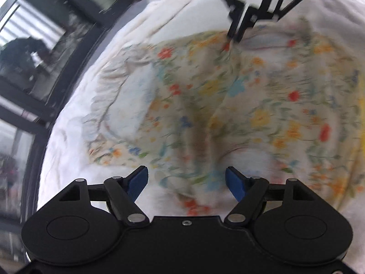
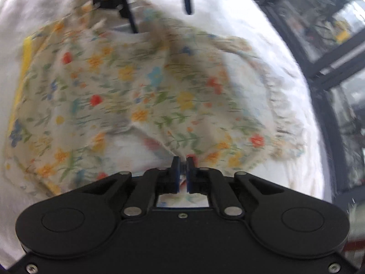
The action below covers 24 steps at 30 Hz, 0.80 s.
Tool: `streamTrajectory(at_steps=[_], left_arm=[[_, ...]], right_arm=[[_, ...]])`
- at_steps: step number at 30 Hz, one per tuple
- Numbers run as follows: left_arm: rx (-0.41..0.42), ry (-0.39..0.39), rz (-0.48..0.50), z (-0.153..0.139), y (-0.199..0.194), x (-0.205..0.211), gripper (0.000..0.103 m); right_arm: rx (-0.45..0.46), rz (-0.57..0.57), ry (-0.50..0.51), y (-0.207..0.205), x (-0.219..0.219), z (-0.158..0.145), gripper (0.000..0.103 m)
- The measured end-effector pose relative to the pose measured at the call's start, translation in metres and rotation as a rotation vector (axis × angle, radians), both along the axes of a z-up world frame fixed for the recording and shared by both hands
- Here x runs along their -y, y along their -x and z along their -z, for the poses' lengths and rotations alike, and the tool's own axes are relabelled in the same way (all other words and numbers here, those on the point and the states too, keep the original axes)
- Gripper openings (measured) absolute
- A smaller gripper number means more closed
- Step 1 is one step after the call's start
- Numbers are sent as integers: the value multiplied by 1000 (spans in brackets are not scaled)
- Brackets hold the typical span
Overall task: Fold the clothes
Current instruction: 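Open the left tool to release the fold while the right tool keeps holding, then open the right tool and lift it off the garment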
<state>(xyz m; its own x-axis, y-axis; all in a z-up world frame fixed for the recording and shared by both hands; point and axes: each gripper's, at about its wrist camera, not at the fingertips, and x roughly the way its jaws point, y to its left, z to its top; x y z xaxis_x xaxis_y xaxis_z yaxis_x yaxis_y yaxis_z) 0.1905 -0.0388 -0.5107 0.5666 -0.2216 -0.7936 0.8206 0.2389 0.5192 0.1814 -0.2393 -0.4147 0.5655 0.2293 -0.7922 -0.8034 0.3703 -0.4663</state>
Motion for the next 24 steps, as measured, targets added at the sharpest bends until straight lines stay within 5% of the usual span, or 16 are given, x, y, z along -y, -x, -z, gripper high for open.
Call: streamTrajectory(at_steps=[4,9,15,22,24], left_arm=[[37,-44,-12,6,1,-9,73],[35,62,-200,-14,-17,-23,73],[-87,138,-402,-26,-32,-37,74],[-67,151,-475,-28,-18,-38,74],[-59,221,-539,-37,-27,-42,74]], right_arm=[[-12,23,22,-2,6,6,6],[-25,94,-47,0,9,-11,16],[-372,198,-325,-4,13,-31,16],[-410,211,-225,11,6,-2,14],[-410,223,-231,11,7,-7,14]])
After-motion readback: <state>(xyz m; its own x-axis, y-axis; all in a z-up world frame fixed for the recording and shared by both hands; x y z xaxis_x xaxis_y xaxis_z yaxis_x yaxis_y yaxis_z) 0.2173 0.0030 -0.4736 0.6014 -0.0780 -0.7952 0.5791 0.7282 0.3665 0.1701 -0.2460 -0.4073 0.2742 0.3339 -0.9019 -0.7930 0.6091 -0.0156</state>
